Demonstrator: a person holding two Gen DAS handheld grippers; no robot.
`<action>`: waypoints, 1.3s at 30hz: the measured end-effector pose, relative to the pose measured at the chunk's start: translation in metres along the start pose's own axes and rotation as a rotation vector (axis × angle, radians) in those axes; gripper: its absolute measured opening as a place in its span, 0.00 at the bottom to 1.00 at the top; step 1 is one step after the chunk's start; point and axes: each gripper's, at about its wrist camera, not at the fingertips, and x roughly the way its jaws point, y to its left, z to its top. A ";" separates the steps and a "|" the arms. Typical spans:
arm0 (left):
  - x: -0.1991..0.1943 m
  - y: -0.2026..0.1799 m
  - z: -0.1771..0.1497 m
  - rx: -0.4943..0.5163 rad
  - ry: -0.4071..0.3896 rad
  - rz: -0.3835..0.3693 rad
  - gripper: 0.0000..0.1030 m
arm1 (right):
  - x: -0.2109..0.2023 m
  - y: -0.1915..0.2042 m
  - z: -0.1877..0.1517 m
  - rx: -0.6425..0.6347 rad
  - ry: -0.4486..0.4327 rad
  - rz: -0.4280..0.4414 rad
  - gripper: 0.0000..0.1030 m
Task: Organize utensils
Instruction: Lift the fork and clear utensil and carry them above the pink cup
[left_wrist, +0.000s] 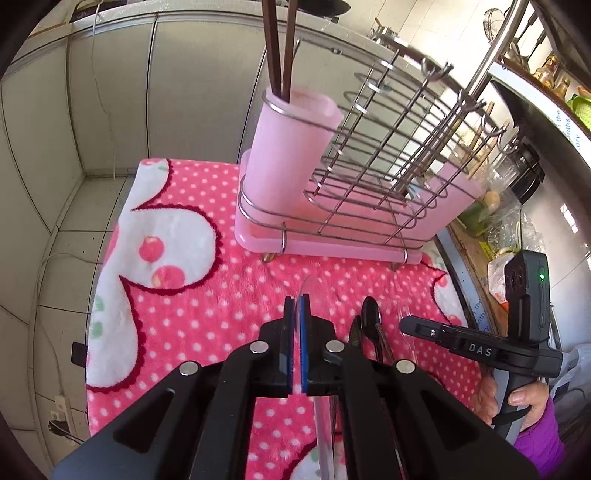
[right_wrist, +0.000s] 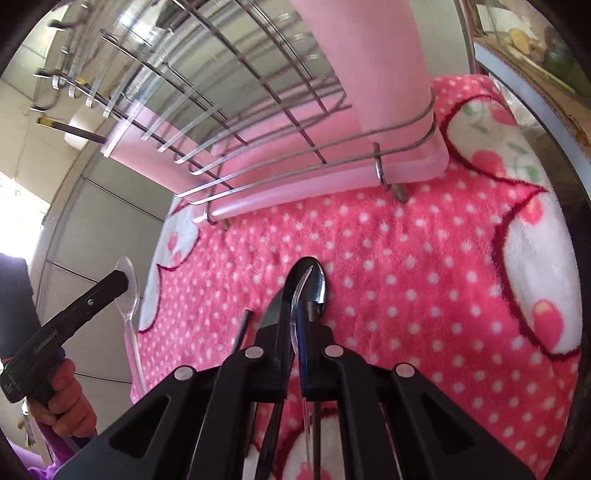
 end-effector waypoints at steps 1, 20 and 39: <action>-0.002 0.000 0.001 -0.001 -0.011 -0.001 0.02 | -0.006 0.001 0.000 -0.005 -0.022 0.003 0.03; -0.099 -0.028 0.059 0.067 -0.442 0.012 0.02 | -0.148 0.059 0.029 -0.204 -0.586 0.019 0.03; -0.107 -0.056 0.132 0.083 -0.829 0.146 0.02 | -0.203 0.059 0.113 -0.253 -1.049 -0.036 0.03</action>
